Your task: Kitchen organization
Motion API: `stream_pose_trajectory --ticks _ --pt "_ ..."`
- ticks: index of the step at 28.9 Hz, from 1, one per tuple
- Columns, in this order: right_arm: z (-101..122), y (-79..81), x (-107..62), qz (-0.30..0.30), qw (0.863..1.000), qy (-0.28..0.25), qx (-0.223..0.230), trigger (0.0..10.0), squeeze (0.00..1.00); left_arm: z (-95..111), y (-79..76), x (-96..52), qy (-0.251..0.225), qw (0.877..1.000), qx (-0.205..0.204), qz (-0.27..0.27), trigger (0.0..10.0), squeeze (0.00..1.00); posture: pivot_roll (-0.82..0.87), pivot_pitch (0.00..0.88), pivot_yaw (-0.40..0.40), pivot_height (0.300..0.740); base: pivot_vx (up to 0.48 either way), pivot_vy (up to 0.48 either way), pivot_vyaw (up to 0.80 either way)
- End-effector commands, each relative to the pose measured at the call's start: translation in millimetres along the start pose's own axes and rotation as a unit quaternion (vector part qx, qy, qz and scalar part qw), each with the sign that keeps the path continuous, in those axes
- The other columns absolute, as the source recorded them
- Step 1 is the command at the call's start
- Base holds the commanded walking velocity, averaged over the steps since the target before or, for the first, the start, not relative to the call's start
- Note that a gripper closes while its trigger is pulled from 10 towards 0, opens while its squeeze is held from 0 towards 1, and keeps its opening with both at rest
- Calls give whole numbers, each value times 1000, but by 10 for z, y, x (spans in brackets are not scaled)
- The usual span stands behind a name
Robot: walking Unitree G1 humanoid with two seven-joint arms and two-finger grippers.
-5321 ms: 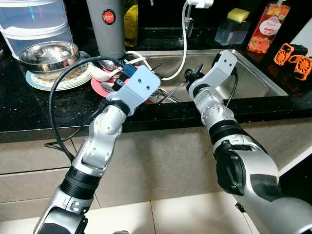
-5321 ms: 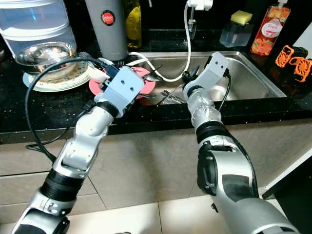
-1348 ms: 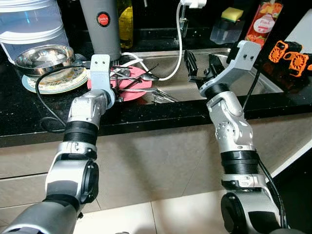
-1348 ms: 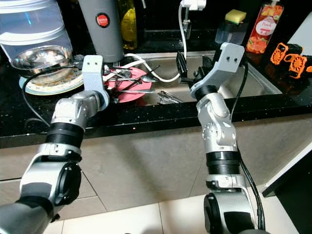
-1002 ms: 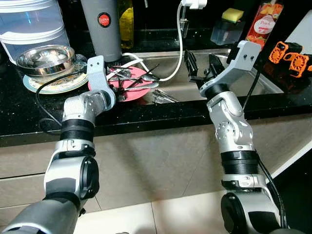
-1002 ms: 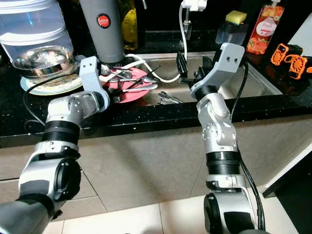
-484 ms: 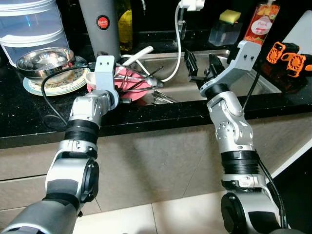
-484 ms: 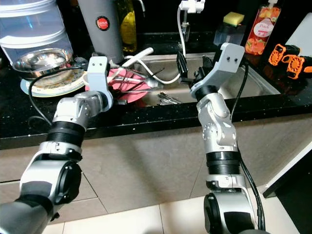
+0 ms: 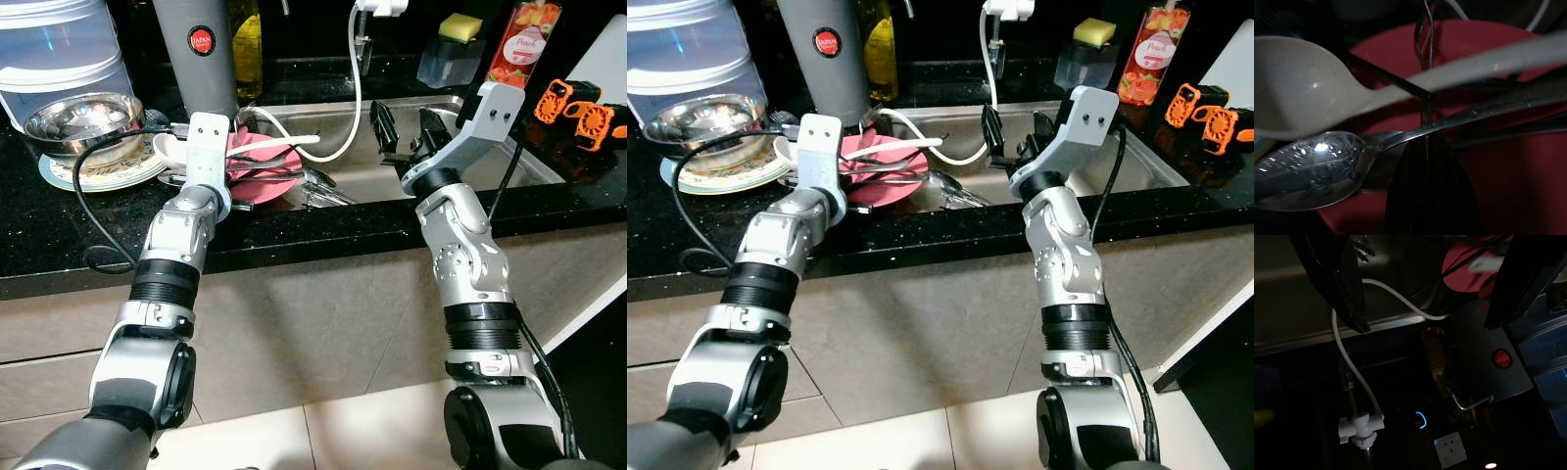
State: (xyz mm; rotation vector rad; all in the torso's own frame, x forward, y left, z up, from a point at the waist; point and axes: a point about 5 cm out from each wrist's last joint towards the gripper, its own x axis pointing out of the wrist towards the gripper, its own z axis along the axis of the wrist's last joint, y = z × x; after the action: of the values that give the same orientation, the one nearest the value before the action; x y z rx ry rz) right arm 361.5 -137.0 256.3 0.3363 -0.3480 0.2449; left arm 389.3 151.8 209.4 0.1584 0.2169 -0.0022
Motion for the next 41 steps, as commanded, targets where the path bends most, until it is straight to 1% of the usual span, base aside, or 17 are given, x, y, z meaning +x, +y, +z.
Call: stream_pose_trajectory --ticks 1,3,8,11,15,18,20,25,29,30,31,34,36,38,39,41 --pt "-9 -3 13 -1 1000 2 2 10000 0 143 60 -39 -46 999 25 12 10000 0 152 0 -16 740 0 0 0" --pt "-10 -2 11 -1 1000 2 2 10000 0 216 39 -73 -73 997 14 -4 10000 0 151 0 -16 740 0 0 0" --pt "-11 -5 7 -2 1000 2 2 10000 0 296 31 -104 -95 995 17 -9 10000 0 152 0 -16 740 0 0 0" --pt "-13 -6 2 -3 1000 2 3 10000 0 331 30 -103 -102 994 30 -11 10000 0 150 0 -14 740 0 0 0" --pt "-13 -7 -2 -4 1000 2 4 10000 0 358 28 -94 -106 994 32 -14 10000 0 149 0 -11 740 0 0 0" --pt "-11 -8 -6 -5 1000 1 4 10000 0 478 2 -116 -138 989 39 -27 10000 0 146 0 -10 740 0 0 0" --pt "-9 -8 -7 -5 1000 1 4 10000 0 537 -4 -119 -150 987 46 -31 10000 0 146 0 -10 740 0 0 0" --pt "-6 -5 -6 -5 1000 0 4 10000 0 609 -13 -117 -163 985 50 -41 10000 0 144 0 -9 740 0 0 0" --pt "-2 4 -2 -5 1000 -1 5 10000 0 695 -34 -120 -176 981 59 -62 10000 0 143 0 -7 740 0 0 0" --pt "-2 4 -2 -5 1000 -1 5 10000 0 695 -34 -120 -176 981 59 -62 10000 0 143 0 -7 740 0 0 0" --pt "-1 5 -5 -5 1000 -2 5 10000 0 711 -57 -126 -177 980 46 -82 10000 0 142 0 -5 740 0 0 0" --pt "0 3 -6 -6 1000 -2 5 10000 0 727 -75 -136 -182 978 48 -92 10000 0 143 0 -6 740 0 0 0" --pt "0 -1 -6 -7 1000 -2 5 10000 0 769 -117 -158 -198 972 58 -110 10000 0 143 0 -6 740 0 0 0" --pt "0 1 -4 -6 1000 -3 5 10000 0 853 -183 -204 -223 962 68 -141 10000 0 143 0 -7 740 0 0 0" --pt "0 1 -4 -6 1000 -3 5 10000 0 853 -183 -204 -223 962 68 -141 10000 0 143 0 -7 740 0 0 0" --pt "1 6 1 -5 1000 -3 6 10000 0 929 -251 -263 -245 950 77 -178 10000 0 144 0 -9 740 0 0 0"
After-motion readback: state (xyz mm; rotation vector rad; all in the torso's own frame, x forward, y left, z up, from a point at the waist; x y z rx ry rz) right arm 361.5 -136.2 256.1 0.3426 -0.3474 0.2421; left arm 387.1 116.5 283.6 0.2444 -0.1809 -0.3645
